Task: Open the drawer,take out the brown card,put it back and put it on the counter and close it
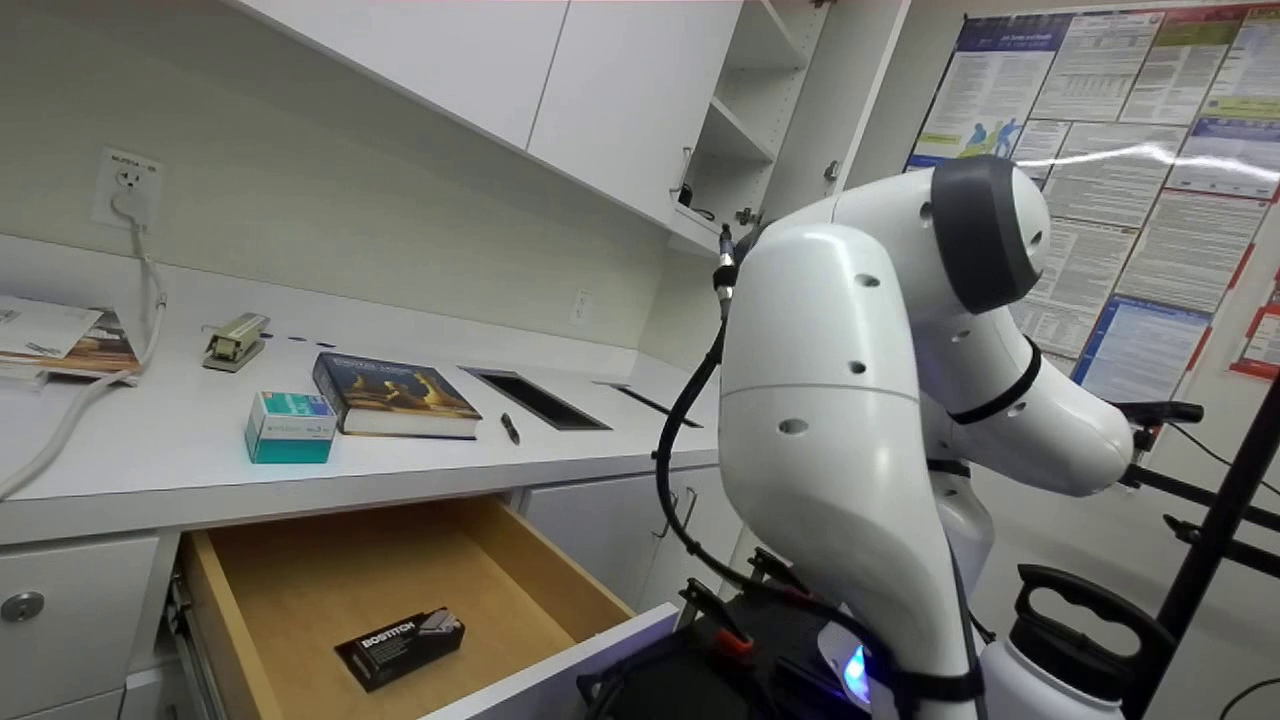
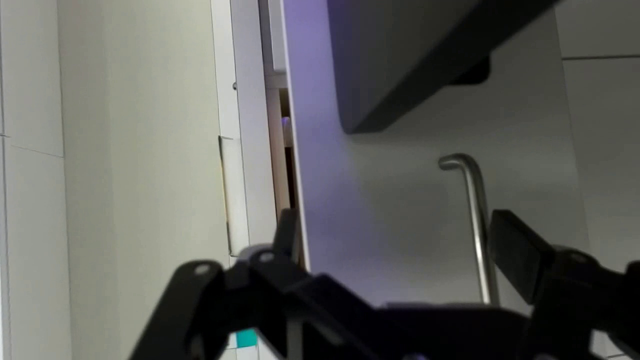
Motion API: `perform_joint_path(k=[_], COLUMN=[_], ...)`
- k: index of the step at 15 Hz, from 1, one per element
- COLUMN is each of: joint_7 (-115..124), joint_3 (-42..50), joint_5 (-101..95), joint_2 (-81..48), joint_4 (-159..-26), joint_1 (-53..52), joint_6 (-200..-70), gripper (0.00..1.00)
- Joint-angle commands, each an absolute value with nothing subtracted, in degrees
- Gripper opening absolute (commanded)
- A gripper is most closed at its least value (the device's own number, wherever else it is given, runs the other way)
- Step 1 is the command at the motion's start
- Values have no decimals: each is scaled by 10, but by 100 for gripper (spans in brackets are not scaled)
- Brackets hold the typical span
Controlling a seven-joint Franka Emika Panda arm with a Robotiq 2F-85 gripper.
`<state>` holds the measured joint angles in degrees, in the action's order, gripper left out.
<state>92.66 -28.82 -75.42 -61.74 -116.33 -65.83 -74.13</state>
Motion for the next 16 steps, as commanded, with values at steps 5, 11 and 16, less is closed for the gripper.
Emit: perform_joint_path(k=[5, 11, 16], joint_7=[836, 807, 783], joint_3=[-412, -415, -374], joint_5=[-699, -609, -614], joint_2=[-373, -223, -204], joint_4=[-1315, -1363, -1360], joint_1=[-523, -402, -365], joint_6=[-866, -1037, -1136], gripper=[100, 100, 100])
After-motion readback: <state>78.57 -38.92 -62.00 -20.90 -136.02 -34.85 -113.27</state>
